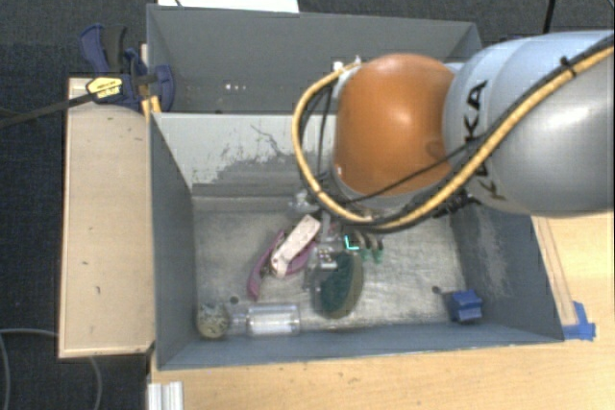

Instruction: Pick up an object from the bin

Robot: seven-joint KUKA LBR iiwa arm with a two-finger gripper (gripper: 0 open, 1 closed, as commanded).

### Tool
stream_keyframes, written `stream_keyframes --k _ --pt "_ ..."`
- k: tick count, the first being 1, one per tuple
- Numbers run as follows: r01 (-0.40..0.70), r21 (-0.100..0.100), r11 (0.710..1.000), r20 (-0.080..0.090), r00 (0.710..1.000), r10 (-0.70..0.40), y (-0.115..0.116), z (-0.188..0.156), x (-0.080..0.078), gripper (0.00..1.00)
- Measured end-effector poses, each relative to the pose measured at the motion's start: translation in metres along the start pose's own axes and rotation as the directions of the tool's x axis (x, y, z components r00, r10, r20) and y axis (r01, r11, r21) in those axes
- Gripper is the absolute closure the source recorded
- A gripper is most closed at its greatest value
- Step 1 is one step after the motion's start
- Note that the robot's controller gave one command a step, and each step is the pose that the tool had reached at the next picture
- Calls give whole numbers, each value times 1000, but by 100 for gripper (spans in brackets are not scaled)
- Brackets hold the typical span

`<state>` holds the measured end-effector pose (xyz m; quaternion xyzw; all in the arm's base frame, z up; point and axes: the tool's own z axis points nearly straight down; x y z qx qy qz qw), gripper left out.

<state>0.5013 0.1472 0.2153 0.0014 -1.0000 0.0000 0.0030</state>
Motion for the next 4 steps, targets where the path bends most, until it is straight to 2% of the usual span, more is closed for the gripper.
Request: stream_keyframes --k 1,2,3,4 --pt "145 -1 989 10 989 -145 -17 144 -84 0" --pt "381 2 924 13 924 -381 -1 113 -84 0" --pt "535 5 845 13 845 -535 -7 105 -86 0" --pt "614 4 790 9 790 -614 -16 143 -89 0"
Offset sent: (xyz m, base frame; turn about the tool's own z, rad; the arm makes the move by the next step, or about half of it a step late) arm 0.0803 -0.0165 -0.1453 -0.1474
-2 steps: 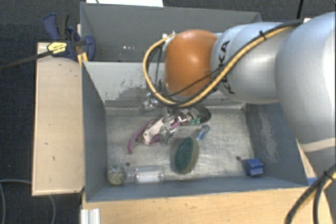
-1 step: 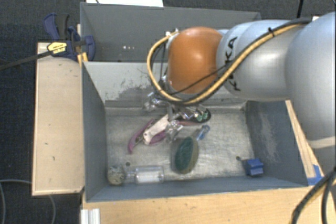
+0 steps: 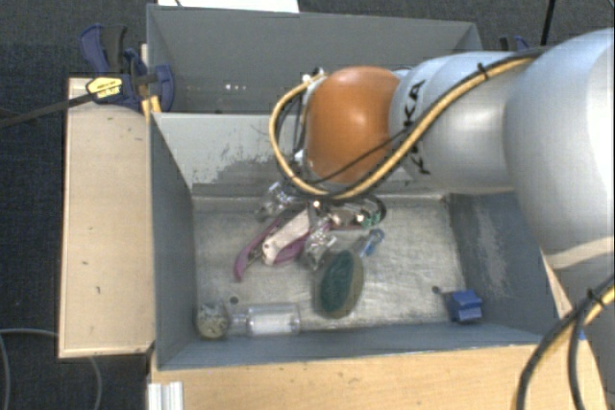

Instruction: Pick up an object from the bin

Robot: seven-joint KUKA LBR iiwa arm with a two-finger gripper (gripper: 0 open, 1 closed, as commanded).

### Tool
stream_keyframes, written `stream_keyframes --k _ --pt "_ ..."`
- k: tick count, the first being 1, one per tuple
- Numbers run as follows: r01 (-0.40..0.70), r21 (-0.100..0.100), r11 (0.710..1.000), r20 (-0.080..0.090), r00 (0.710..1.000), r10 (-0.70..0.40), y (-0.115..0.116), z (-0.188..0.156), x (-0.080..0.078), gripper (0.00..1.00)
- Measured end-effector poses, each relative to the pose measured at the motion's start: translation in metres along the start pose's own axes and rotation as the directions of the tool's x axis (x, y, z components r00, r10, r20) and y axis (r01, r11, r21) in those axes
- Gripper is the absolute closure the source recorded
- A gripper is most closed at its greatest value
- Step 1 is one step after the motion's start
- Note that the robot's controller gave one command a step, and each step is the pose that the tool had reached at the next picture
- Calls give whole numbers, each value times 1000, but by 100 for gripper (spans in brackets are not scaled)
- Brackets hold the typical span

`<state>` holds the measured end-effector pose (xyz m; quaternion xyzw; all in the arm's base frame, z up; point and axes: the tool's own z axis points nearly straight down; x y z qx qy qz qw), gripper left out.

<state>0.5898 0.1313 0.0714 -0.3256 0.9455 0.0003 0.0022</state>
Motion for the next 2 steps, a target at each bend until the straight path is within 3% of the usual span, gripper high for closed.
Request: stream_keyframes --k 1,2 --pt "-7 -1 1000 1 1000 7 0 -1 -1 0" --pt "-10 0 1000 3 1000 10 0 -3 -2 100"
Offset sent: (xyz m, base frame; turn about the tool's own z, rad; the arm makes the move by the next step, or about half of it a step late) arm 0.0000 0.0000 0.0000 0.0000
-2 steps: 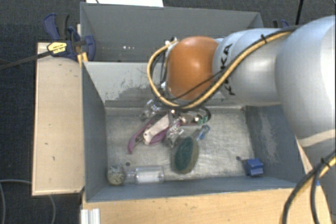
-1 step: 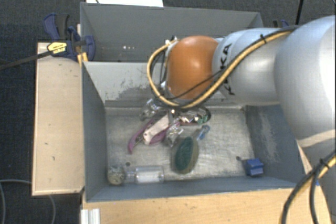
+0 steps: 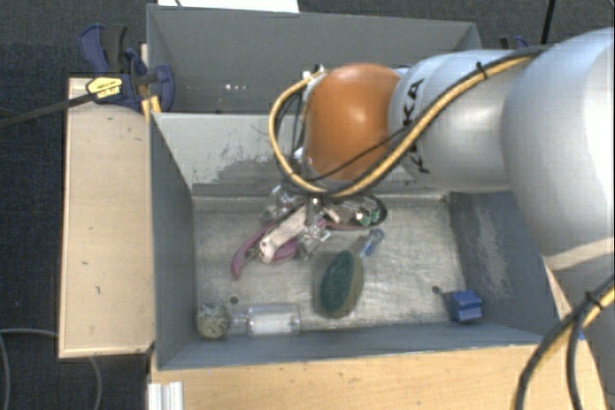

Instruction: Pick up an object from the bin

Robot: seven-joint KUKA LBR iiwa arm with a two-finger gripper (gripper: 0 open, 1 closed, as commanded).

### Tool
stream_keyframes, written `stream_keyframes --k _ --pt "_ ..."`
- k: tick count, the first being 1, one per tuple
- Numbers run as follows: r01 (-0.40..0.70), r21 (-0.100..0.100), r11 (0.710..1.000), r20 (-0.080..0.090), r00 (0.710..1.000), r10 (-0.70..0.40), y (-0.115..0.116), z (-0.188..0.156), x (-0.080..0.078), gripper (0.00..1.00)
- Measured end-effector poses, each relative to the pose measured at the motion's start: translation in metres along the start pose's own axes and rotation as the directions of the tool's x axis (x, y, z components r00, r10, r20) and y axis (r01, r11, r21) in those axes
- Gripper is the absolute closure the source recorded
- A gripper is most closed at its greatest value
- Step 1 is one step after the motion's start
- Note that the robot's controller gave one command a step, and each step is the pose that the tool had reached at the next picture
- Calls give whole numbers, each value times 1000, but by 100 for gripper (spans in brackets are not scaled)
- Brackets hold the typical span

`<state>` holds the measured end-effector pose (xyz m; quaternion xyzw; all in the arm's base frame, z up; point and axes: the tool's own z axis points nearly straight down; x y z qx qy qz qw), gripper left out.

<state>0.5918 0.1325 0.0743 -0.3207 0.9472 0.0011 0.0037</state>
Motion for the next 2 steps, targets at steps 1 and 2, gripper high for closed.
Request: stream_keyframes --k 1,2 --pt "-9 4 1000 2 1000 9 -1 -72 -3 100" --pt "-20 2 1000 -1 1000 20 -2 -97 -4 100"
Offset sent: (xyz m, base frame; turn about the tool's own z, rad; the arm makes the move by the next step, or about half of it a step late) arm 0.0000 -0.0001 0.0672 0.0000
